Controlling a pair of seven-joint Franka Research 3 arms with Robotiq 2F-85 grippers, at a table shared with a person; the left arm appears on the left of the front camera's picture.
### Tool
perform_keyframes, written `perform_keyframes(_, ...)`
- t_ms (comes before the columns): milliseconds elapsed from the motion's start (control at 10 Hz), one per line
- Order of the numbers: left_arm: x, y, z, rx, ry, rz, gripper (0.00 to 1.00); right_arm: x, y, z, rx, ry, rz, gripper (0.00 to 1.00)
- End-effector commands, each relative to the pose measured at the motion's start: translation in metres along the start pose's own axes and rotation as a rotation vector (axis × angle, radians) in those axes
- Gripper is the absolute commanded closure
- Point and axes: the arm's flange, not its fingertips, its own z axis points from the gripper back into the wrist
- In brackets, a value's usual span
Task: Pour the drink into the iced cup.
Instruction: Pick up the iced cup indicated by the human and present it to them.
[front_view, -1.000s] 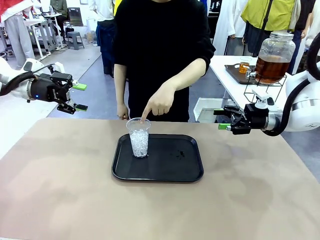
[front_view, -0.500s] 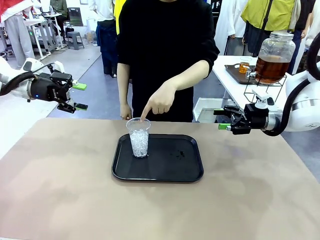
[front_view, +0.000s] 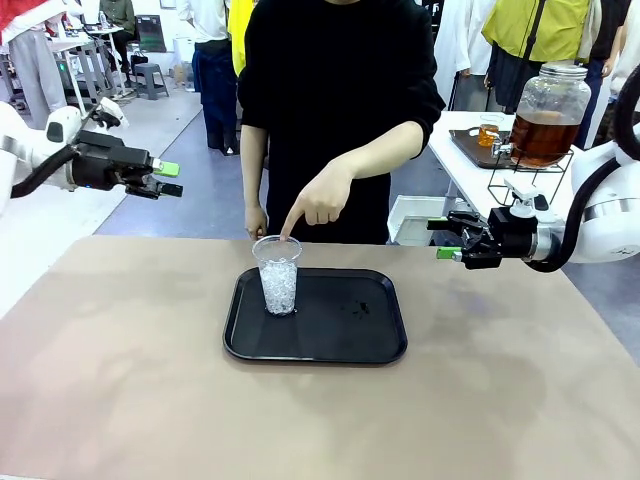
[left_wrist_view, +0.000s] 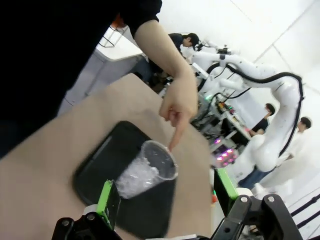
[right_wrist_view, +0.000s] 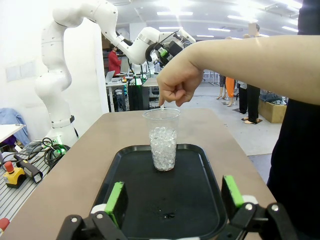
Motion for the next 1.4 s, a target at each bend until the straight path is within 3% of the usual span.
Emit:
perform_keyframes(0,-0.008,0.006,-0.006,-0.007,-0.018,-0.113,0.00,0.004,-0.005,-0.002,0.002,0.008,0.000,0.00)
perform_keyframes(100,-0.008,0.003,-0.003,-0.042,0.018,-0.110,0.00,0.004,-0.005,-0.002,0.002,0.008,0.000,0.00)
perform_keyframes(200,-0.002,0.003,-0.002,0.009,0.000,-0.064,0.00,0.004,-0.005,-0.002,0.002,0.008,0.000,0.00)
perform_keyframes(600,-0.005,0.005,-0.002,0.002,0.004,-0.084,0.00,0.004,-0.005,-0.002,0.002,0.008,0.000,0.00)
perform_keyframes(800,-0.018,0.005,-0.009,-0.023,-0.018,-0.281,0.00,0.004,-0.005,-0.002,0.002,0.008,0.000,0.00)
perform_keyframes(1300,-0.056,0.009,-0.039,0.013,-0.072,-0.606,0.00,0.004,-0.005,-0.002,0.002,0.008,0.000,0.00)
